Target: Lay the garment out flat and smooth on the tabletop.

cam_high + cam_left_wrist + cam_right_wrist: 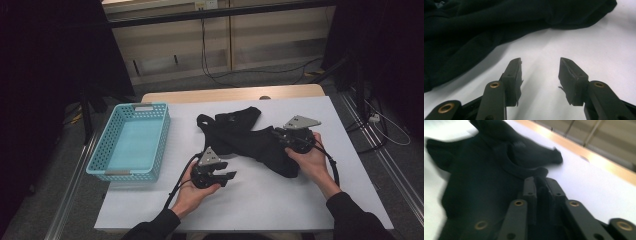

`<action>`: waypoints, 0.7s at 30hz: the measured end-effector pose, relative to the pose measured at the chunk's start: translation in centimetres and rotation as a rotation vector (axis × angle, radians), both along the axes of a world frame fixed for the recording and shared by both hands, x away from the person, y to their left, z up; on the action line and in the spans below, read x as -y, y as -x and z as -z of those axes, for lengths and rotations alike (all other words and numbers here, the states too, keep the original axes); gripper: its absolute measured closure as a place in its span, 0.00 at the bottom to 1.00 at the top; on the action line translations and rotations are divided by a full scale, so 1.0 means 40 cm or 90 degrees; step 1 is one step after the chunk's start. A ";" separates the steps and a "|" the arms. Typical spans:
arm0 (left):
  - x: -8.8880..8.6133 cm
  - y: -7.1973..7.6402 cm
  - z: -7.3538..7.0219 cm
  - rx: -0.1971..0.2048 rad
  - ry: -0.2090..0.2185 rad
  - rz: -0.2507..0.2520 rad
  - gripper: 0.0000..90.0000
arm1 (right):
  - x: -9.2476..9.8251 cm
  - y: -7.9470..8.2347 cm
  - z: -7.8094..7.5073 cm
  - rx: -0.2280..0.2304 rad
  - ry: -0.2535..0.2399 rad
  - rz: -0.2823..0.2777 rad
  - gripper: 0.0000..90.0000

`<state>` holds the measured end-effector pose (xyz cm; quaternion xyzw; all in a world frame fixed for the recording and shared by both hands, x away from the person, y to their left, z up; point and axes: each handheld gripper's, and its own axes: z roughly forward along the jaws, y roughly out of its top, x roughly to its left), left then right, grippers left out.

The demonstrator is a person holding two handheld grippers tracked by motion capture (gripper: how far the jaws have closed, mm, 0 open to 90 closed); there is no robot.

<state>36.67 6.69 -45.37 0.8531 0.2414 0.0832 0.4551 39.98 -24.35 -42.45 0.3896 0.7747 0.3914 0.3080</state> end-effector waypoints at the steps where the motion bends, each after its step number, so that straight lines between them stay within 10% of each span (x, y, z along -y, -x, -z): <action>1: 0.000 0.002 0.001 -0.002 -0.006 0.005 0.58 | 0.009 -0.005 0.014 -0.007 -0.003 0.012 0.75; 12: -0.017 0.005 0.005 -0.007 -0.011 0.004 0.52 | 0.046 0.078 -0.033 0.035 -0.025 0.019 0.59; 21: -0.020 0.006 0.002 -0.009 -0.007 0.001 0.49 | 0.020 0.218 -0.027 0.008 -0.017 -0.105 0.67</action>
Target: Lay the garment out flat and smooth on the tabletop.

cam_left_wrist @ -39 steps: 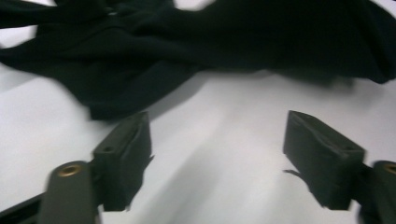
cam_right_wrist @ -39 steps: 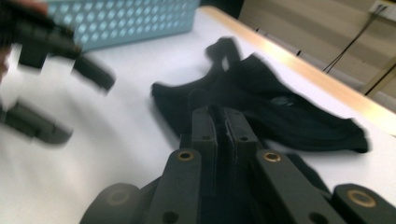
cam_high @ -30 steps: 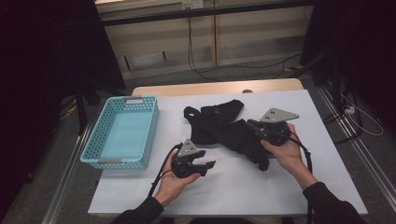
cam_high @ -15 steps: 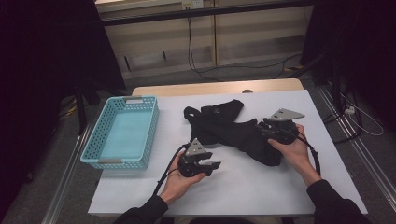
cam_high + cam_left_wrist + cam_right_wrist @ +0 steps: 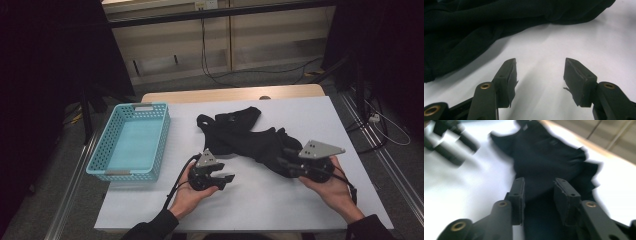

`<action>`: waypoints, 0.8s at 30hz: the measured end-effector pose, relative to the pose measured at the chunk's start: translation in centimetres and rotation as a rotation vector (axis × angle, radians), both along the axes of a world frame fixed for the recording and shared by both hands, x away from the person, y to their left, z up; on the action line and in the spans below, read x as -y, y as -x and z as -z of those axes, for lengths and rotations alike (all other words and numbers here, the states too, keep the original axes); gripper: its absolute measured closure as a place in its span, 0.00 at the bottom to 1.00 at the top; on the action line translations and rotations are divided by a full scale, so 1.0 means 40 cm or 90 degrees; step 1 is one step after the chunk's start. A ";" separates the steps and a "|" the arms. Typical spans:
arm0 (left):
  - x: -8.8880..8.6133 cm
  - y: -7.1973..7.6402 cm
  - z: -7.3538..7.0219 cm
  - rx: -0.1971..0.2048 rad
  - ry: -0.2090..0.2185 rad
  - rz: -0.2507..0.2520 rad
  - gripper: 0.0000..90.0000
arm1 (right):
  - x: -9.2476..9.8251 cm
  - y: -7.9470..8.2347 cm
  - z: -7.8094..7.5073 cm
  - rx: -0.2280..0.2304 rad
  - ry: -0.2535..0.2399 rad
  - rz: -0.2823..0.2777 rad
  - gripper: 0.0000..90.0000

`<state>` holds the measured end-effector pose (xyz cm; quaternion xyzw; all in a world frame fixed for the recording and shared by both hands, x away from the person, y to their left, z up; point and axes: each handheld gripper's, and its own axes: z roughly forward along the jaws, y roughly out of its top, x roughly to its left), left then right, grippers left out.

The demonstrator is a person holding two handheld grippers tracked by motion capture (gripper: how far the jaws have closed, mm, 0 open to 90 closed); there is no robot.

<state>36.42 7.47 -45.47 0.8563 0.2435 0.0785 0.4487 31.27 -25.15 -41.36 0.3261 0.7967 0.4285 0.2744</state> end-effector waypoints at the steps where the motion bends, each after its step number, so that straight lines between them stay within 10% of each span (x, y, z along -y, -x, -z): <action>1: 0.000 0.000 0.000 0.000 0.000 0.000 0.49 | 0.000 0.000 0.000 0.000 0.000 0.000 0.67; 10: 0.007 -0.001 0.004 -0.001 -0.002 0.011 0.48 | -0.036 -0.032 0.091 -0.034 0.110 -0.006 0.43; 17: 0.009 -0.003 0.007 -0.003 -0.001 0.011 0.47 | -0.034 -0.078 0.104 -0.009 0.120 0.017 0.29; 24: 0.010 -0.003 0.008 -0.003 -0.001 0.014 0.47 | -0.040 -0.133 0.143 -0.065 0.117 0.012 0.18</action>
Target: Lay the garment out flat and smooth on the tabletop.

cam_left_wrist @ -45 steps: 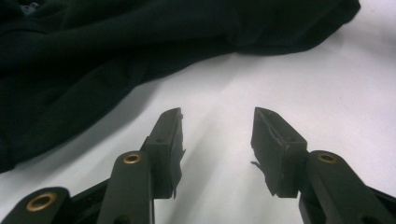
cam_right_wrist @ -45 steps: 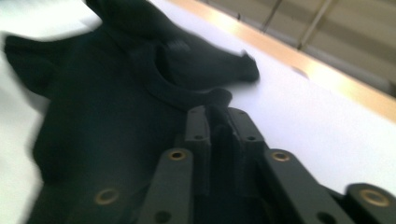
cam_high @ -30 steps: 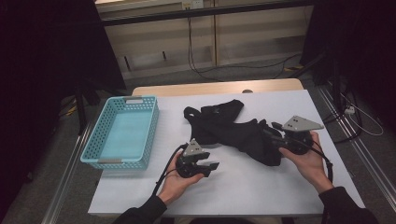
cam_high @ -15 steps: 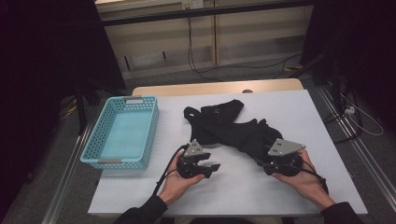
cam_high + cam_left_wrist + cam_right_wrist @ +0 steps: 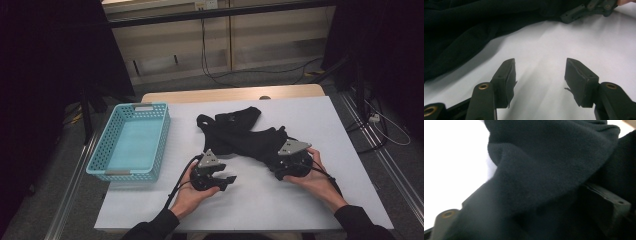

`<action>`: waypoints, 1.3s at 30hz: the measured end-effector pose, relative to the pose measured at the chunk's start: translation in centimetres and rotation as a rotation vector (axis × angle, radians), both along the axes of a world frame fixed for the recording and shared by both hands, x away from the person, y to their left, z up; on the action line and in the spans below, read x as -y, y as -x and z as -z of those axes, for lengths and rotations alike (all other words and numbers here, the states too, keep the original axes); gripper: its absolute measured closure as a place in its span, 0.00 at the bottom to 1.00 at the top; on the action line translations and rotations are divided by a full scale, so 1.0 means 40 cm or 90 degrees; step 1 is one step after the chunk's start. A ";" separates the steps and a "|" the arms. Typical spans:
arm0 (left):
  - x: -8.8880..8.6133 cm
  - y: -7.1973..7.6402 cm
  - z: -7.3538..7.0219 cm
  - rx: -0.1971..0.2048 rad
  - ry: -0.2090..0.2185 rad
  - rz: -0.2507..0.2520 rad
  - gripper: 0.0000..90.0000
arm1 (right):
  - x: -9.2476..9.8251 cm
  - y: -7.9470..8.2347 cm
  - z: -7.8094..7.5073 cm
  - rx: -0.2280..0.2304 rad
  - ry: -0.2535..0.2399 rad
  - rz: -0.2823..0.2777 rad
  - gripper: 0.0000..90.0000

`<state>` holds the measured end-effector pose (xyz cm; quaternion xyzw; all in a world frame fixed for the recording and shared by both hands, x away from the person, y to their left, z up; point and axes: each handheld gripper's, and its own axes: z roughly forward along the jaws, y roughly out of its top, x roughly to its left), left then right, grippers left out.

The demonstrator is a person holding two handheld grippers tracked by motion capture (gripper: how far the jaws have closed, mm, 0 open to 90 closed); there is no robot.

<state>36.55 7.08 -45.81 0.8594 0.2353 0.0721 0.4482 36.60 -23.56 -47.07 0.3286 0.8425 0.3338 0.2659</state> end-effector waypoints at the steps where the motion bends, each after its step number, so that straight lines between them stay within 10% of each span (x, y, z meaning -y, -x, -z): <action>1: 0.000 0.000 0.000 0.000 0.000 0.000 0.47 | 0.000 0.000 0.000 0.000 0.000 0.000 0.18; 6: 0.001 0.000 0.000 0.002 -0.005 0.001 0.47 | 0.000 -0.032 -0.009 -0.046 -0.031 0.034 0.63; 10: -0.001 -0.002 -0.001 0.003 -0.001 -0.004 0.47 | -0.016 -0.031 -0.014 -0.047 -0.019 0.044 0.77; 24: -0.005 -0.003 -0.008 0.008 0.008 -0.019 0.50 | -0.078 0.022 -0.101 -0.096 -0.217 -0.033 0.79; 39: -0.022 -0.005 -0.016 0.023 0.014 -0.032 0.50 | -0.182 0.032 -0.120 -0.102 -0.257 -0.080 0.62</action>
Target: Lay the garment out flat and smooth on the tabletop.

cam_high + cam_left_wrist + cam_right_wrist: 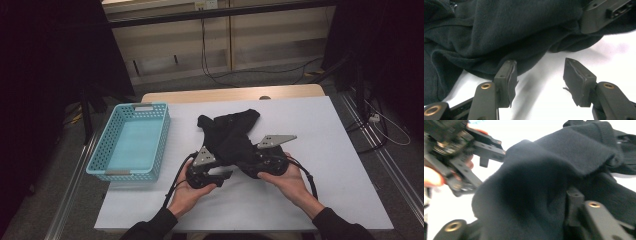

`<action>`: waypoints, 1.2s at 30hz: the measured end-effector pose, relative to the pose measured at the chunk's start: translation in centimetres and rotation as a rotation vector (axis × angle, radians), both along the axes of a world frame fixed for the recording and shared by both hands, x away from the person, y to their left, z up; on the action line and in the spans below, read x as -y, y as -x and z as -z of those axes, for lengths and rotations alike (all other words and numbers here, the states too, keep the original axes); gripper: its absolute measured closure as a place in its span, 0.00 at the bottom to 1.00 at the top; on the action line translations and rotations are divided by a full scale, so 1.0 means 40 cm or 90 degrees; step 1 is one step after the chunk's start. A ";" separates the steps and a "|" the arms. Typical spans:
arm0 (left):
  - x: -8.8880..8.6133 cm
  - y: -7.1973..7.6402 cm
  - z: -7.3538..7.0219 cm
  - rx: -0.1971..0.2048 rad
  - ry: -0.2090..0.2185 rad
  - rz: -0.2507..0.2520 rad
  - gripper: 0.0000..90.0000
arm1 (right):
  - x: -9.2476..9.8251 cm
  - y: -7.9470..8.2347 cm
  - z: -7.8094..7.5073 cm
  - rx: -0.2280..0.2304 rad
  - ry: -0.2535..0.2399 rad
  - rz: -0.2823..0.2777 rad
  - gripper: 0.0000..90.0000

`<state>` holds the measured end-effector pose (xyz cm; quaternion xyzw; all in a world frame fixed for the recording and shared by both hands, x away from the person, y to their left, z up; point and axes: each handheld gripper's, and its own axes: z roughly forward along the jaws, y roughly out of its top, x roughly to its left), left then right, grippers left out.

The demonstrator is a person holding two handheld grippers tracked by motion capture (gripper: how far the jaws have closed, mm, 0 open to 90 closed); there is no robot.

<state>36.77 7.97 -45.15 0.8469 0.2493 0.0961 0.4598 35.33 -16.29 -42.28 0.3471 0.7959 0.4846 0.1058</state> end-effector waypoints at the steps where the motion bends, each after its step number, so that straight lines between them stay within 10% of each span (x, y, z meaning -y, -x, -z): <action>1: 0.002 0.000 0.001 0.001 -0.005 0.002 0.49 | 0.010 -0.004 0.002 0.014 0.019 0.006 0.57; 12: 0.006 0.003 -0.006 0.008 0.009 -0.002 0.47 | 0.086 0.024 -0.035 0.057 -0.014 0.030 0.49; 18: 0.032 0.012 -0.023 0.031 0.008 0.013 0.51 | 0.128 0.050 -0.028 0.066 0.002 0.030 0.68; 21: 0.061 0.006 -0.026 0.044 0.001 0.014 0.55 | 0.136 0.050 -0.016 0.058 0.014 0.034 0.92; 26: 0.098 -0.012 -0.010 0.037 -0.001 -0.003 0.58 | 0.137 0.035 -0.019 0.066 0.014 0.046 0.97; 36: 0.089 -0.018 -0.009 0.011 -0.007 0.011 0.94 | 0.140 0.013 -0.023 0.076 0.008 0.066 0.97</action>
